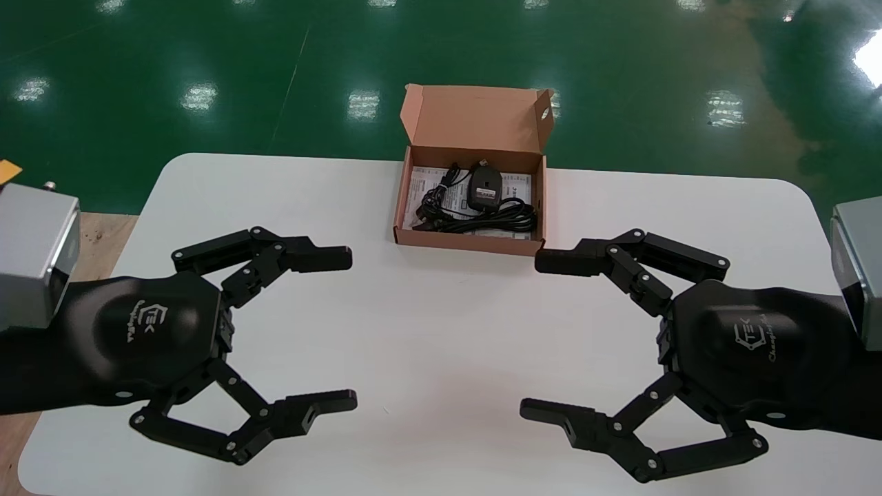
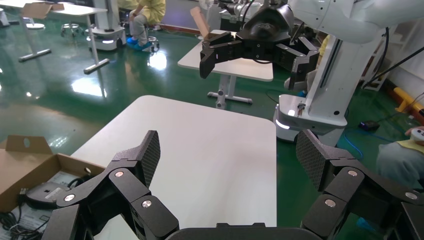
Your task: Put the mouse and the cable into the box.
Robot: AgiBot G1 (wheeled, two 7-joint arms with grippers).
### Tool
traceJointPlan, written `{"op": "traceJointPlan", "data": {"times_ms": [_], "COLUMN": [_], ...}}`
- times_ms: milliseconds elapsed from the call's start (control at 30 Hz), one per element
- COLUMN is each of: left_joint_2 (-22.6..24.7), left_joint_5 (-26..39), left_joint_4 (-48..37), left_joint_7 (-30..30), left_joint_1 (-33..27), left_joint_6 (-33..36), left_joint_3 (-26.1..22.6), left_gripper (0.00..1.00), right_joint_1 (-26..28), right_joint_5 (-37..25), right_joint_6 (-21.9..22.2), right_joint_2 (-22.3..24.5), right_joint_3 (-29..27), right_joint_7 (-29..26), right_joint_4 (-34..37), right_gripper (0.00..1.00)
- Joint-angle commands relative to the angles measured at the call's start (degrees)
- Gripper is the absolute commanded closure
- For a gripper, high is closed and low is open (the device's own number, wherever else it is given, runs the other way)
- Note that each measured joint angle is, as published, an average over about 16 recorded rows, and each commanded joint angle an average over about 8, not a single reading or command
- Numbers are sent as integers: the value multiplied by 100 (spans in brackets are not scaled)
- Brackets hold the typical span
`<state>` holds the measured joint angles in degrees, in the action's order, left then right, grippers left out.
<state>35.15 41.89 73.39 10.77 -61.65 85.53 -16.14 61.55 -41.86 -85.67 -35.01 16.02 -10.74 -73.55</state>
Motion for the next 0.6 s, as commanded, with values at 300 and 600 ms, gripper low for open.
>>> {"op": "traceJointPlan", "data": {"times_ms": [300,600], "left_joint_2": [0,0], "left_joint_5": [0,0], "left_joint_4": [0,0], "left_joint_7": [0,0], "left_joint_1": [0,0], "left_joint_6": [0,0], "left_joint_3": [0,0], "left_gripper": [0,0], "right_joint_1": [0,0], "right_joint_5": [0,0], "right_joint_6": [0,0], "right_joint_2": [0,0], "right_joint_3": [0,0], "right_joint_7": [0,0], "right_joint_4": [0,0], "right_gripper": [0,0]}}
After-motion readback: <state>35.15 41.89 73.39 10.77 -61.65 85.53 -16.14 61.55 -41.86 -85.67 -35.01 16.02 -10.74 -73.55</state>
